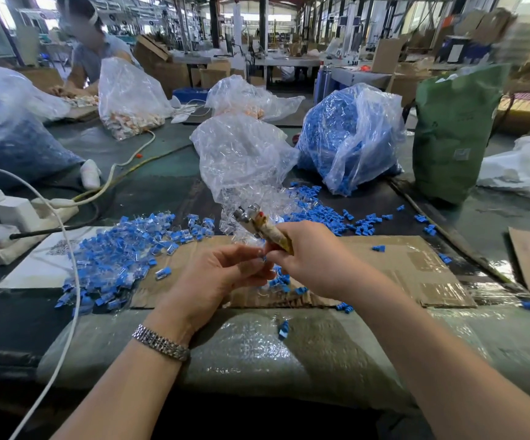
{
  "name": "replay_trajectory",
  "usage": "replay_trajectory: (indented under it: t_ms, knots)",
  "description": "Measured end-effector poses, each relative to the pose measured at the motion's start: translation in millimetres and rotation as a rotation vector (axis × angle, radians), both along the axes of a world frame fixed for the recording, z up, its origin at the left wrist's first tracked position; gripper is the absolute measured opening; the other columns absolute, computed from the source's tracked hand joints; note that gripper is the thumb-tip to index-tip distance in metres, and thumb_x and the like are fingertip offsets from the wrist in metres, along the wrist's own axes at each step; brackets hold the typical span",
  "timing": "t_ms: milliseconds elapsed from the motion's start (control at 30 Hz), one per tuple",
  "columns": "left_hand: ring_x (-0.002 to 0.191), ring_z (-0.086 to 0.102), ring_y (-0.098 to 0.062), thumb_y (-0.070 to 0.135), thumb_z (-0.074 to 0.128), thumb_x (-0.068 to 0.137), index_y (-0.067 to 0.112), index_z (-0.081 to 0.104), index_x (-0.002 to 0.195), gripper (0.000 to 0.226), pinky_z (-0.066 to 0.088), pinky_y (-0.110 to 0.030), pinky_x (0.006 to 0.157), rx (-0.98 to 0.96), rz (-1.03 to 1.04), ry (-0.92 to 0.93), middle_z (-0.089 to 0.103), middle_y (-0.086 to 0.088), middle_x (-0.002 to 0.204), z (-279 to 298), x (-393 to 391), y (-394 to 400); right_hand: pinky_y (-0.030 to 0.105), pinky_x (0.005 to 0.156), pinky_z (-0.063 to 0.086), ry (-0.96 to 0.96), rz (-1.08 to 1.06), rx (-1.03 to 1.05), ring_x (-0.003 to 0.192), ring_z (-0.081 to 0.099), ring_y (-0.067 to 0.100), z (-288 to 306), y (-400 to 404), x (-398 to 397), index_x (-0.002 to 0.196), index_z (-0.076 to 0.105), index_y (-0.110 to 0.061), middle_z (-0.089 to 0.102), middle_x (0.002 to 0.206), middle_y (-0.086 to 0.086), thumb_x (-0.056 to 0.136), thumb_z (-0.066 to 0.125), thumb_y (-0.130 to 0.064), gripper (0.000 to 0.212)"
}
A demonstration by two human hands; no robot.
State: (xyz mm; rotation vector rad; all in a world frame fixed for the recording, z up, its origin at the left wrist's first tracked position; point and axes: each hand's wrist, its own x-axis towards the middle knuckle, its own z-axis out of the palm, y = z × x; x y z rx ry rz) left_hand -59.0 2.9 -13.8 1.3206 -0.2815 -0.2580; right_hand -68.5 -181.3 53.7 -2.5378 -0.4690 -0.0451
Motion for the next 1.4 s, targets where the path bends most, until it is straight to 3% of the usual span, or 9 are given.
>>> replay_trajectory:
  t_ms: [100,300,433,600,700,867,1167,1267,1400]
  knots:
    - [0.092,0.074,-0.028,0.012,0.075,0.08,0.006,0.079,0.101,0.023,0.06,-0.031,0.08,-0.037,-0.034,0.052,0.075,-0.021,0.104,0,0,2,0.04,0.074,0.051,-0.025,0.056,-0.021,0.075,0.057,0.018,-2,-2,-3,0.088,0.06,-0.021,0.058,0.075,-0.007,0.095,0.066,-0.018,0.009]
    - [0.097,0.074,-0.029,0.009,0.073,0.083,0.006,0.079,0.103,0.021,0.06,-0.032,0.084,-0.085,-0.076,0.072,0.075,-0.02,0.107,3,0,5,0.038,0.07,0.047,0.012,0.07,0.076,0.07,0.055,0.014,2,-1,-9,0.089,0.061,-0.016,0.057,0.074,-0.008,0.098,0.063,-0.019,0.01]
    - [0.105,0.073,-0.033,0.007,0.075,0.078,0.004,0.078,0.103,0.026,0.06,-0.032,0.087,-0.187,0.1,0.064,0.074,-0.024,0.11,2,5,8,0.045,0.073,0.057,0.3,-0.126,0.353,0.067,0.061,0.024,9,-4,-11,0.087,0.057,-0.009,0.06,0.078,0.01,0.104,0.052,-0.035,0.032]
    - [0.104,0.073,-0.025,0.022,0.086,0.064,0.012,0.081,0.098,0.036,0.059,-0.027,0.086,-0.194,0.187,0.03,0.075,-0.018,0.111,4,6,7,0.05,0.083,0.061,0.537,-0.106,0.216,0.071,0.069,0.022,10,-16,-19,0.093,0.056,-0.004,0.072,0.093,0.02,0.104,0.052,-0.035,0.032]
    - [0.1,0.073,-0.02,0.022,0.086,0.062,0.013,0.082,0.097,0.037,0.059,-0.026,0.085,-0.192,0.181,0.021,0.077,-0.014,0.109,3,7,7,0.052,0.087,0.059,0.543,-0.052,0.185,0.073,0.069,0.023,6,-13,-20,0.091,0.055,-0.006,0.072,0.088,0.018,0.104,0.052,-0.033,0.031]
    - [0.097,0.074,-0.021,0.023,0.086,0.061,0.013,0.082,0.099,0.039,0.059,-0.025,0.083,-0.194,0.19,0.012,0.077,-0.014,0.106,4,6,7,0.035,0.072,0.061,0.513,0.0,0.183,0.062,0.068,0.012,4,-4,-18,0.087,0.057,-0.01,0.068,0.075,0.006,0.104,0.052,-0.034,0.031]
    - [0.105,0.073,-0.031,0.012,0.077,0.071,0.012,0.081,0.098,0.027,0.061,-0.037,0.09,-0.121,0.213,0.006,0.075,-0.02,0.11,7,2,5,0.041,0.067,0.058,0.467,-0.04,0.174,0.063,0.065,0.024,-4,6,-20,0.085,0.057,-0.008,0.061,0.071,0.009,0.103,0.052,-0.04,0.037]
    - [0.106,0.072,-0.034,0.012,0.074,0.073,0.01,0.08,0.099,0.027,0.059,-0.041,0.092,-0.079,0.227,-0.005,0.075,-0.021,0.109,8,-1,5,0.05,0.079,0.056,0.41,-0.065,0.094,0.072,0.066,0.037,-7,11,-20,0.084,0.058,-0.009,0.059,0.075,0.014,0.101,0.051,-0.05,0.045]
    - [0.105,0.072,-0.034,0.012,0.074,0.074,0.013,0.08,0.098,0.025,0.059,-0.041,0.094,-0.07,0.241,-0.021,0.076,-0.02,0.108,8,-2,4,0.049,0.079,0.057,0.415,-0.081,0.081,0.065,0.062,0.028,-9,11,-21,0.081,0.057,-0.01,0.062,0.073,0.014,0.099,0.049,-0.056,0.05]
